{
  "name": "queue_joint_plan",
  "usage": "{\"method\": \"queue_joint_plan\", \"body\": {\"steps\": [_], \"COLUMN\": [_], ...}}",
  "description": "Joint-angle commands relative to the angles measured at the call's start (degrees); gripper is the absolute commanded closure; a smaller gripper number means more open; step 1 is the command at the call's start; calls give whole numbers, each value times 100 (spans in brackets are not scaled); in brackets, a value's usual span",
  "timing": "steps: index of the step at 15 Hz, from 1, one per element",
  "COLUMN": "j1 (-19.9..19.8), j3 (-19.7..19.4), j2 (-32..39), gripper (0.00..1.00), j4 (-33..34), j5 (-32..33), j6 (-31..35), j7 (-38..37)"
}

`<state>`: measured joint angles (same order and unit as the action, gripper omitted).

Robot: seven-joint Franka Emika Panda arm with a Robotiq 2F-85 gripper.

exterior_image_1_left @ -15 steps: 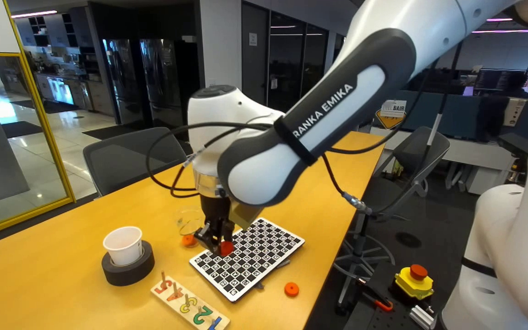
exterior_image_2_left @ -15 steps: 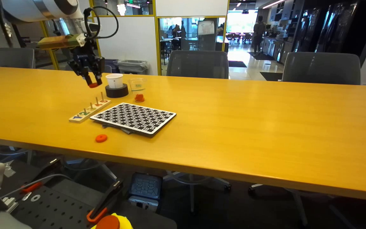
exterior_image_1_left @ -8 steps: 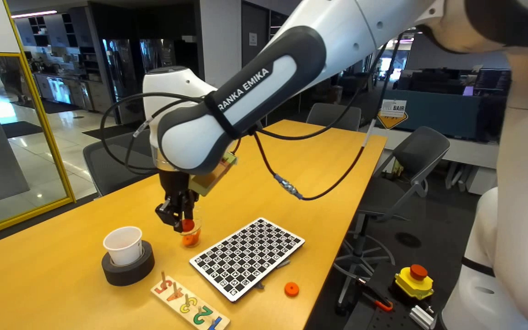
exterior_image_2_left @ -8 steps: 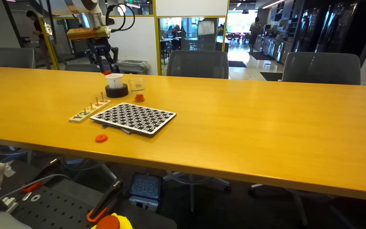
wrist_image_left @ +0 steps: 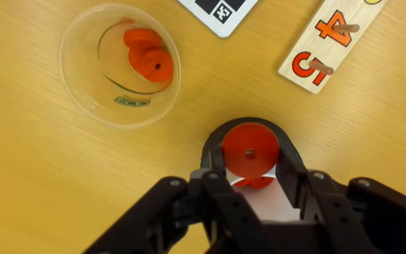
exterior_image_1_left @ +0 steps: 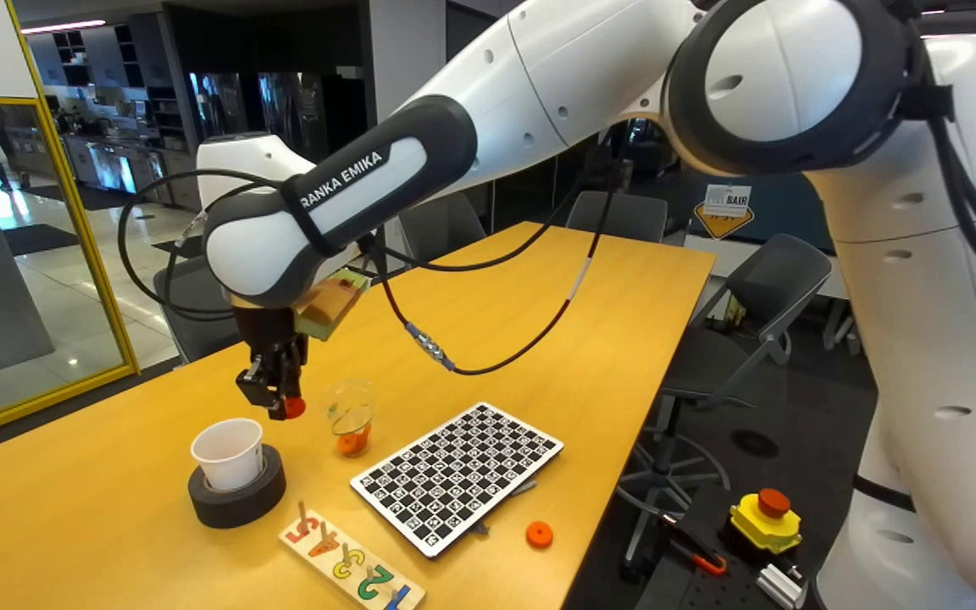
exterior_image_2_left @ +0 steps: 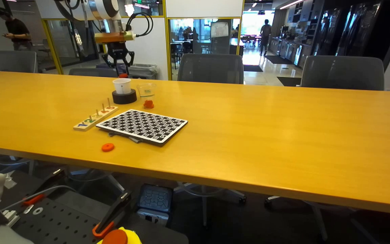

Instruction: Pick up all the orange objects from the checkers board and the table, and put them in two cups

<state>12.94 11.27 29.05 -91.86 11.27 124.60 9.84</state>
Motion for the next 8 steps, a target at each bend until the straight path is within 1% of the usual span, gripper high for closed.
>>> {"method": "queue_joint_plan", "body": {"steps": [1,4,8], "j1": [173,304,448], "j3": [39,68,108], "j2": [751,1144,1554], "gripper": [79,79,79], "j4": [1322,1958,2571], "j5": [-34,-46,-89], "j6": [-610,-885,-1142], "j7": [516,766,1037]}}
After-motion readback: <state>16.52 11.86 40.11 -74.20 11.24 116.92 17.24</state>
